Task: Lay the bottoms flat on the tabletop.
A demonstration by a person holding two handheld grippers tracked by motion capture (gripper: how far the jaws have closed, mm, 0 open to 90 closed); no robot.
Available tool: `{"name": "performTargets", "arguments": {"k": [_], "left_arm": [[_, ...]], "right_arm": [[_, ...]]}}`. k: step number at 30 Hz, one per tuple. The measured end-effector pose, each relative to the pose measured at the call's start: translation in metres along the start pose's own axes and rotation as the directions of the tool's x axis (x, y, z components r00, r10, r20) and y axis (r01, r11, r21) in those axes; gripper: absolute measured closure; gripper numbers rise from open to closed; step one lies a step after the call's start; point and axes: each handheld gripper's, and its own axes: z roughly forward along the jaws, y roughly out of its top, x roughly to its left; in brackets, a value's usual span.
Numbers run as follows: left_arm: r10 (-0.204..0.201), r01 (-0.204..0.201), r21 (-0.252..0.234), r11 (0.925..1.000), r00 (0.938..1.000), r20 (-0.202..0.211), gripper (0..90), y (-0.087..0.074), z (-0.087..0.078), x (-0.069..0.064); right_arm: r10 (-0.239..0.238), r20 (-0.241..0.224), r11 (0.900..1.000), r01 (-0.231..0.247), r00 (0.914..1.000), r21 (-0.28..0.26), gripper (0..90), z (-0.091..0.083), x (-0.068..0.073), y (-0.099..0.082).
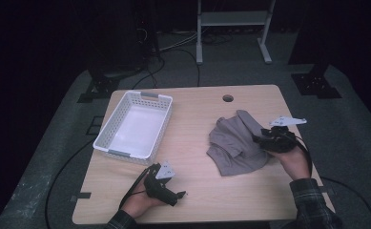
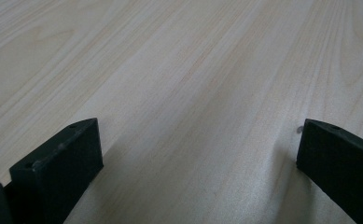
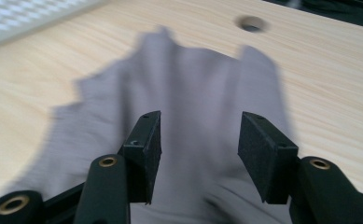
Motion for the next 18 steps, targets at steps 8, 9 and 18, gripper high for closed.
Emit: {"name": "performTargets", "arguments": {"k": [8,9,18], "left_arm": [[0.002,-0.002,-0.001,1.0,1.0,-0.002,0.0,0.0,0.0,0.0],[0.002,-0.002,-0.001,1.0,1.0,-0.002,0.0,0.0,0.0,0.0],[0.001,-0.001,-0.001,1.0,1.0,-0.001,0.0,0.0,0.0,0.0]], "right_arm": [[-0.109,-0.147,0.992,0.117,0.9831,0.047,40.1,0.032,0.046,0.007],[-0.139,-0.156,0.9866,0.15,0.978,0.064,38.7,0.039,0.053,0.007],[-0.226,-0.093,0.9545,0.24,0.9696,0.177,72.3,0.068,0.061,0.0]]}}
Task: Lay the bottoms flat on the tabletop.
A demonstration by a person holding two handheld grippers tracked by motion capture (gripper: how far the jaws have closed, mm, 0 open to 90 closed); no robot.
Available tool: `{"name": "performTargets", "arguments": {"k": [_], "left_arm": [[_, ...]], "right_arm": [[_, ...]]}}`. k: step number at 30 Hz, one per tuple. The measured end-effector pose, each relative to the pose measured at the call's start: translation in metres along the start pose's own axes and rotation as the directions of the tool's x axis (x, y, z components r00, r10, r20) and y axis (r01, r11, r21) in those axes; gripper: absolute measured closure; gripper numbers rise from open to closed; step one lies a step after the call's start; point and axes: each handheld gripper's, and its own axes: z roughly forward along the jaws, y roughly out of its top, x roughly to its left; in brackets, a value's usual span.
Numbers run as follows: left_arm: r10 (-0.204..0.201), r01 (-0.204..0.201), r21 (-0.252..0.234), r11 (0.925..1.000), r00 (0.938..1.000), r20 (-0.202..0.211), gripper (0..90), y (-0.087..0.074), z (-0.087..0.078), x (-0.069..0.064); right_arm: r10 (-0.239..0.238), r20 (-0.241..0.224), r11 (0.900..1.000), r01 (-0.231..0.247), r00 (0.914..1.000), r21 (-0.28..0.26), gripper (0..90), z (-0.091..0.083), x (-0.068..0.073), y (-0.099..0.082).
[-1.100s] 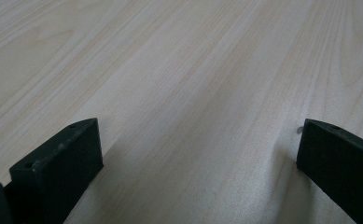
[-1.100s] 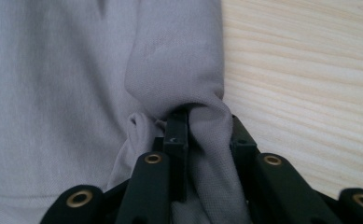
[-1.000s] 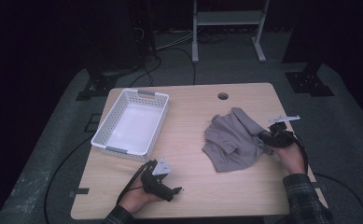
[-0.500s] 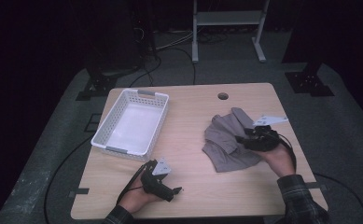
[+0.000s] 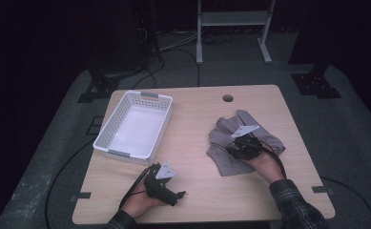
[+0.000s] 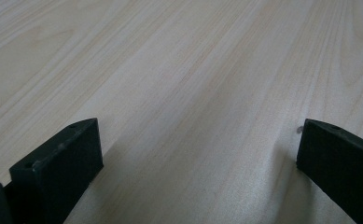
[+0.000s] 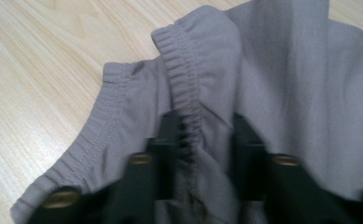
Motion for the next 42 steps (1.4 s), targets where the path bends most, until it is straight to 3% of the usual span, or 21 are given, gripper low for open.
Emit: {"name": "performTargets", "arguments": {"k": [2,3,4,5,6,7,10,12,15,18,22,23,26,27,28,29,35,37,38,39,42], "left_arm": [[0.001,-0.001,0.0,1.0,1.0,-0.001,0.0,0.0,0.0,0.0],[0.001,-0.001,0.0,1.0,1.0,-0.001,0.0,0.0,0.0,0.0],[0.001,-0.001,0.0,1.0,1.0,-0.001,0.0,0.0,0.0,0.0],[0.001,-0.001,0.0,1.0,1.0,-0.001,0.0,0.0,0.0,0.0],[0.001,-0.001,0.0,1.0,1.0,-0.001,0.0,0.0,0.0,0.0],[-0.001,0.001,-0.001,1.0,1.0,0.0,0.0,0.0,0.0,0.0],[-0.001,0.001,-0.001,1.0,1.0,0.0,0.0,0.0,0.0,0.0],[-0.005,0.005,-0.005,1.0,1.0,-0.001,0.0,0.0,0.0,0.0],[-0.01,0.01,-0.006,0.9999,1.0,0.001,0.0,0.0,0.0,-0.001],[-0.007,0.007,-0.003,1.0,1.0,0.001,0.0,0.0,0.0,-0.001],[-0.009,0.009,-0.006,0.9999,1.0,0.0,0.0,-0.001,0.0,-0.001],[-0.01,0.01,-0.006,0.9999,1.0,0.0,0.0,-0.001,0.0,-0.001],[-0.01,0.01,-0.006,0.9999,1.0,0.0,0.0,-0.001,0.0,-0.001],[-0.01,0.01,-0.005,0.9999,0.9999,0.0,0.0,-0.001,0.0,-0.001],[-0.01,0.01,-0.005,0.9999,0.9999,0.0,0.0,-0.001,0.0,-0.001],[-0.01,0.01,-0.005,0.9999,0.9999,0.0,0.0,-0.001,0.0,-0.001],[-0.008,0.008,-0.003,1.0,1.0,0.001,0.0,-0.001,-0.001,-0.001],[-0.008,0.008,-0.004,1.0,1.0,-0.001,0.0,-0.001,-0.001,-0.001],[-0.009,0.009,-0.004,0.9999,1.0,0.0,0.0,-0.001,-0.001,-0.001],[-0.009,0.009,-0.004,1.0,1.0,0.0,0.0,-0.001,-0.001,-0.001],[-0.009,0.009,-0.004,0.9999,1.0,0.0,0.0,-0.001,-0.001,-0.001]], "right_arm": [[0.018,-0.014,0.9991,-0.018,0.9997,-0.038,76.9,-0.006,-0.003,0.001],[0.052,-0.019,0.9944,-0.054,0.9984,-0.091,79.1,-0.015,-0.006,0.002],[0.052,-0.019,0.9944,-0.054,0.9984,-0.091,79.1,-0.015,-0.006,0.002],[0.095,-0.018,0.9859,-0.096,0.9954,-0.137,81.5,-0.026,-0.012,0.002],[0.095,-0.018,0.9859,-0.096,0.9954,-0.137,81.5,-0.026,-0.012,0.002],[0.131,-0.038,0.9777,-0.136,0.9906,-0.16,82.0,-0.035,-0.018,0.0],[0.144,-0.044,0.9717,-0.149,0.9886,-0.183,82.1,-0.044,-0.023,-0.002],[0.16,-0.08,0.9656,-0.173,0.9838,-0.194,82.0,-0.049,-0.024,-0.005],[0.124,-0.122,0.9735,-0.145,0.9847,-0.177,81.9,-0.056,-0.009,-0.011],[0.094,-0.13,0.9807,-0.114,0.9871,-0.159,81.8,-0.055,0.003,-0.012],[0.02,-0.14,0.9956,-0.033,0.9899,-0.087,79.9,-0.043,0.025,-0.018],[0.001,-0.162,0.9983,-0.011,0.9867,-0.057,75.1,-0.035,0.031,-0.02],[-0.019,-0.188,0.9996,0.015,0.982,-0.022,68.8,-0.026,0.037,-0.021],[-0.034,-0.21,0.9993,0.037,0.9771,0.008,58.9,-0.019,0.043,-0.022],[-0.034,-0.21,0.9993,0.037,0.9771,0.008,58.9,-0.019,0.043,-0.022],[-0.045,-0.219,0.9981,0.053,0.9748,0.033,50.9,-0.013,0.049,-0.022],[-0.082,-0.221,0.9938,0.097,0.9717,0.055,44.7,-0.008,0.056,-0.023],[-0.087,-0.233,0.9929,0.103,0.9687,0.059,41.4,-0.007,0.059,-0.023],[-0.086,-0.264,0.9924,0.106,0.9607,0.063,37.2,-0.006,0.06,-0.022],[-0.079,-0.275,0.9925,0.102,0.9581,0.068,34.4,-0.006,0.061,-0.022],[-0.094,-0.28,0.9898,0.12,0.9553,0.077,30.2,-0.004,0.064,-0.022]]}}
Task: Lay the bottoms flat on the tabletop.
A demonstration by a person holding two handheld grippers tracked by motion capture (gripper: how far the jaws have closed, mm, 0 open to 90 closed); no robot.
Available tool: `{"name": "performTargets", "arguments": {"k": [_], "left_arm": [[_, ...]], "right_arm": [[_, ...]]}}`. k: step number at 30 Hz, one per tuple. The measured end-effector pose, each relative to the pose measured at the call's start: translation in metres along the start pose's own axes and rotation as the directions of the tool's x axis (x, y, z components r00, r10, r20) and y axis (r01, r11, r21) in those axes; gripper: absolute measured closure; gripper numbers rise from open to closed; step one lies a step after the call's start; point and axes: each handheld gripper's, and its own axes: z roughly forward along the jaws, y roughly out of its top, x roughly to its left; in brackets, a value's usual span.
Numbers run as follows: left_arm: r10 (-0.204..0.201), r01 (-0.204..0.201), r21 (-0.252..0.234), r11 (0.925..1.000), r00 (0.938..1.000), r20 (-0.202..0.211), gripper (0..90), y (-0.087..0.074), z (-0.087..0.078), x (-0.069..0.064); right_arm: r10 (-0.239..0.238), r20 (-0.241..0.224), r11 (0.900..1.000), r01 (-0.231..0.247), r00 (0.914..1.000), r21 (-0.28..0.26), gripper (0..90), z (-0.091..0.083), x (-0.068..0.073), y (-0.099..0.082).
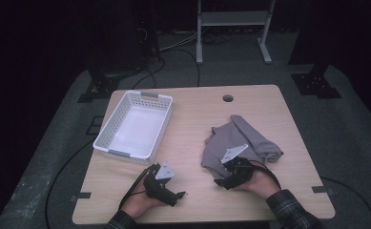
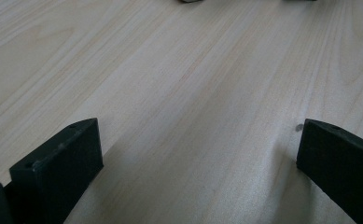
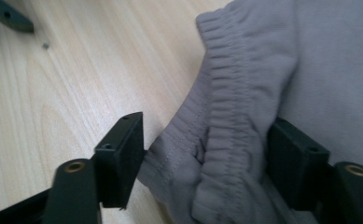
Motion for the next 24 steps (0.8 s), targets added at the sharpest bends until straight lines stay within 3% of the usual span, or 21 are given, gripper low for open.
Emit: {"name": "performTargets", "arguments": {"k": [1,3,14,17,24], "left_arm": [[0.0,0.0,0.0,1.0,1.0,0.0,0.0,0.0,0.0,0.0],[0.0,0.0,-0.001,1.0,1.0,0.0,0.0,0.0,0.0001,0.0],[0.001,-0.001,0.0,1.0,1.0,0.0,0.0,0.0,-0.0001,0.0001],[0.003,-0.003,0.001,1.0,1.0,0.0,0.0,0.0,-0.0001,0.0002],[0.003,-0.003,0.001,1.0,1.0,-0.001,0.0,0.0,-0.0001,0.0002]], "right_arm": [[-0.03,0.024,0.9995,0.03,0.9993,0.01,28.6,0.0036,0.0054,0.0006],[-0.044,0.047,0.999,0.044,0.9979,0.008,31.7,0.0052,0.0085,0.0015],[-0.028,0.067,0.9994,0.029,0.9974,-0.018,53.5,0.0049,0.0082,0.0032],[-0.022,0.077,0.9994,0.024,0.9968,-0.026,65.7,0.0058,0.0103,0.0047],[-0.007,0.101,0.9987,0.012,0.9949,-0.049,78.1,0.0069,0.0138,0.0077]]}}
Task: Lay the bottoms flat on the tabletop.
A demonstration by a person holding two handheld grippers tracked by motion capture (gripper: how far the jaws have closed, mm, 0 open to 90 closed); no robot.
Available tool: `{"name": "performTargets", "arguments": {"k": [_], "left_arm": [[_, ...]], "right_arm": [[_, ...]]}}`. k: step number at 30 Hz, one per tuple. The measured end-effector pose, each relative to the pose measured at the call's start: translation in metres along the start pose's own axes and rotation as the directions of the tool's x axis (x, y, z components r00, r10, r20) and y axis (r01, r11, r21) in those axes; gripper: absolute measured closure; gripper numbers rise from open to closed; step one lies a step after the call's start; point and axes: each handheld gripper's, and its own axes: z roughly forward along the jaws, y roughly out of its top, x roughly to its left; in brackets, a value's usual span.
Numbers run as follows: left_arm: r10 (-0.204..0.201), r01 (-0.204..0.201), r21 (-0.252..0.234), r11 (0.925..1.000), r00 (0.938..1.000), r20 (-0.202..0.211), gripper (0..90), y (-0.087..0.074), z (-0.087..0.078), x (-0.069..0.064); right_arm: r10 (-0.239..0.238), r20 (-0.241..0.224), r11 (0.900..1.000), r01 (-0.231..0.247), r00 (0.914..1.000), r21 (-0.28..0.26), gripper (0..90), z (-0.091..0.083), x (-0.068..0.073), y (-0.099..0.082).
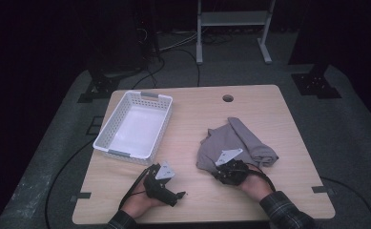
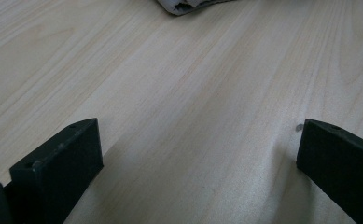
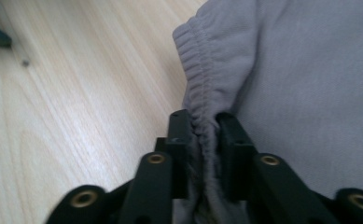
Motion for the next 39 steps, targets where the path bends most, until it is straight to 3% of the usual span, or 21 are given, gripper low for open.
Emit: {"name": "performTargets", "arguments": {"k": [6,12,15,16,17,18,19,22,28,31,32,34,35,36,37,38,39], "left_arm": [[0.0,0.0,0.0,1.0,1.0,0.001,0.0,0.0,0.0,0.0],[-0.002,0.002,-0.002,1.0,1.0,0.001,0.0,0.0,0.0,0.0],[-0.001,0.001,-0.002,1.0,1.0,0.001,0.0,0.001,0.0,0.0],[-0.001,0.001,-0.002,1.0,1.0,0.001,0.0,0.001,0.0,0.0],[-0.003,0.003,-0.001,1.0,1.0,0.002,0.0,0.001,0.0,0.0],[-0.003,0.003,-0.001,1.0,1.0,0.002,0.0,0.001,0.0,0.0],[-0.002,0.002,-0.002,1.0,1.0,0.001,0.0,0.0,0.001,0.0],[-0.002,0.002,-0.002,1.0,1.0,0.001,0.0,0.0,0.001,0.0],[-0.005,0.005,-0.004,1.0,1.0,0.002,0.0,0.0,0.001,0.0],[-0.004,0.004,-0.004,1.0,1.0,0.001,0.0,0.0,0.001,0.0],[-0.004,0.004,-0.004,1.0,1.0,0.001,0.0,0.0,0.001,0.0],[-0.004,0.004,-0.004,1.0,1.0,0.001,0.0,0.0,0.001,0.0],[-0.003,0.003,-0.004,1.0,1.0,0.0,0.0,0.0,0.001,0.0],[-0.003,0.003,-0.005,1.0,1.0,0.0,0.0,0.0,0.001,0.0],[-0.003,0.003,-0.005,1.0,1.0,0.0,0.0,0.0,0.001,0.0],[-0.003,0.003,-0.005,1.0,1.0,0.0,0.0,0.0,0.001,0.0],[0.0,0.0,-0.003,1.0,1.0,-0.001,0.0,0.0,0.001,0.0]], "right_arm": [[0.022,-0.032,0.9996,-0.022,0.9993,-0.017,80.0,-0.004,0.0,0.005],[0.057,-0.074,0.9928,-0.064,0.9956,-0.102,79.8,-0.022,-0.004,0.012],[0.085,-0.079,0.9798,-0.098,0.9933,-0.175,79.7,-0.038,-0.012,0.015],[0.085,-0.079,0.9798,-0.098,0.9933,-0.175,79.7,-0.038,-0.012,0.015],[0.108,-0.09,0.9702,-0.124,0.9902,-0.208,79.6,-0.047,-0.018,0.017],[0.108,-0.09,0.9702,-0.124,0.9902,-0.208,79.6,-0.047,-0.018,0.017],[0.125,-0.079,0.9607,-0.14,0.9891,-0.239,79.5,-0.055,-0.024,0.017],[0.137,-0.069,0.9541,-0.151,0.9881,-0.259,79.5,-0.061,-0.029,0.016],[0.186,0.002,0.9356,-0.177,0.9825,-0.306,79.5,-0.081,-0.049,0.011],[0.236,0.071,0.9251,-0.201,0.9693,-0.322,79.6,-0.091,-0.067,0.002],[0.236,0.071,0.9251,-0.201,0.9693,-0.322,79.6,-0.091,-0.067,0.002],[0.264,0.101,0.9192,-0.218,0.9594,-0.328,79.5,-0.096,-0.078,-0.005],[0.278,0.12,0.918,-0.226,0.9531,-0.326,79.6,-0.098,-0.083,-0.009],[0.312,0.147,0.91,-0.251,0.9385,-0.33,79.5,-0.102,-0.093,-0.016],[0.323,0.165,0.9083,-0.256,0.9319,-0.331,79.5,-0.104,-0.098,-0.02],[0.323,0.165,0.9083,-0.256,0.9319,-0.331,79.5,-0.104,-0.098,-0.02],[0.35,0.192,0.9028,-0.276,0.9167,-0.33,79.5,-0.108,-0.107,-0.028]]}}
